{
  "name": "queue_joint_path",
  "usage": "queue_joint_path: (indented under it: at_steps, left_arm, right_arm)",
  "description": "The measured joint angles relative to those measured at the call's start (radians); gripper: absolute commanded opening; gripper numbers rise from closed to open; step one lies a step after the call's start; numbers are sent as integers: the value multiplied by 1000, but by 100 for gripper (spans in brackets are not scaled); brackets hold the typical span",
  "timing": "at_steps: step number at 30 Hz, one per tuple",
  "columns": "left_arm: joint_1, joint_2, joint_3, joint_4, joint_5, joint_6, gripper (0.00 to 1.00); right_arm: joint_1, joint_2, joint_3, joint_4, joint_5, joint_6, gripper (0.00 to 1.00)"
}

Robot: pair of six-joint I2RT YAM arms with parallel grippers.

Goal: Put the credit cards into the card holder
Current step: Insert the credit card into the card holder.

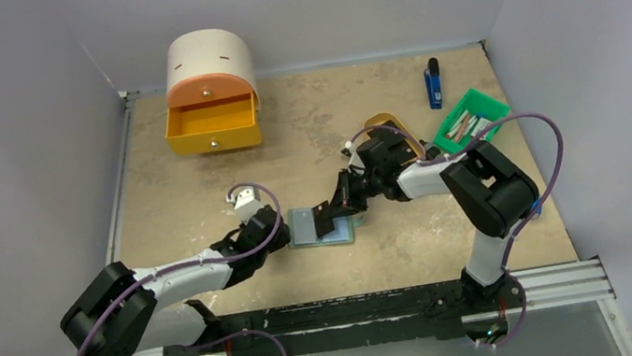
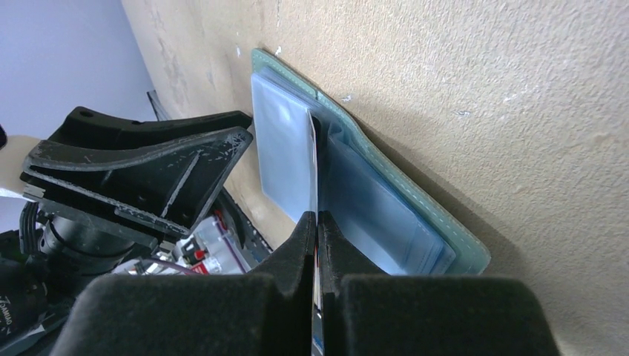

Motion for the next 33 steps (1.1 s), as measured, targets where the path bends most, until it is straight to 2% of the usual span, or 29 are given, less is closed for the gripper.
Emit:
queue_joint_path:
  at_steps: [9,27,33]
  left_arm:
    - [0,11,-1,21,5,0,26]
    - [0,57,-1,79,10,-31,2]
    - [0,65,-1,89,8,-44,0]
  right_arm:
    - [17,2,-10,42,19,31,0]
    - [45,-15,-105,175,76,127,0]
    - [54,-15,-105,183,77,130,0]
